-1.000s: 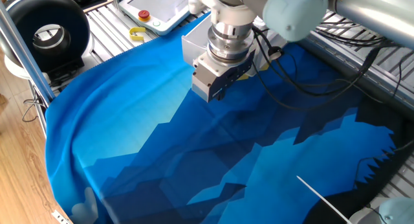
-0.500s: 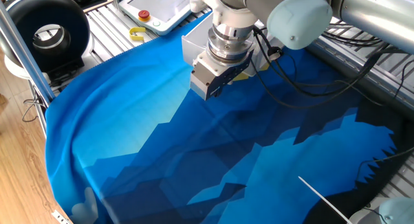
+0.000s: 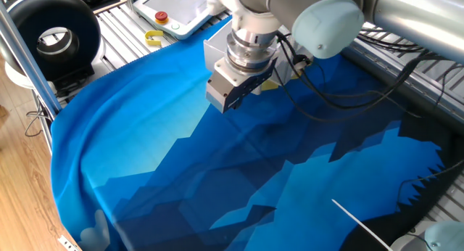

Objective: Grasp the handle and open the drawer

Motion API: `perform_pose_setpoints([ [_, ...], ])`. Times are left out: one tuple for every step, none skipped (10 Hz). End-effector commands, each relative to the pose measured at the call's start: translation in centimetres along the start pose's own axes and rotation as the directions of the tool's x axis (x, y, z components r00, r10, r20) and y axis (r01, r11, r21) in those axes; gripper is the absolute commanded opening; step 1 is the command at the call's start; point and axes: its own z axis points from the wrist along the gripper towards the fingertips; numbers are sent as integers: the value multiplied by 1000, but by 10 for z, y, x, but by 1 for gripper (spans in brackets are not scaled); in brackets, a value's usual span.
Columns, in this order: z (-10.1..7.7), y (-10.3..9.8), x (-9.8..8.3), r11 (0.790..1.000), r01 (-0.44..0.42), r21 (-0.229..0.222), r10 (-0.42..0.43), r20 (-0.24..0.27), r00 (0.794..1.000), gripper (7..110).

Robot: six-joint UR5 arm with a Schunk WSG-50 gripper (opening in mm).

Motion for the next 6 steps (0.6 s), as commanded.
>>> perform_pose_setpoints([
  [16,6,-10,1000,-1,-1,1,-8,1000,7],
  [26,2,-19,1000,10,2,-10,-9,1000,7],
  [30,0,-21,1000,15,3,-15,-21,1000,7],
  [29,-1,-16,1000,12,5,-12,-40,999,7],
  [26,0,-10,1000,9,4,-9,-47,999,7],
  [21,3,-5,1000,5,-3,-5,-48,999,7],
])
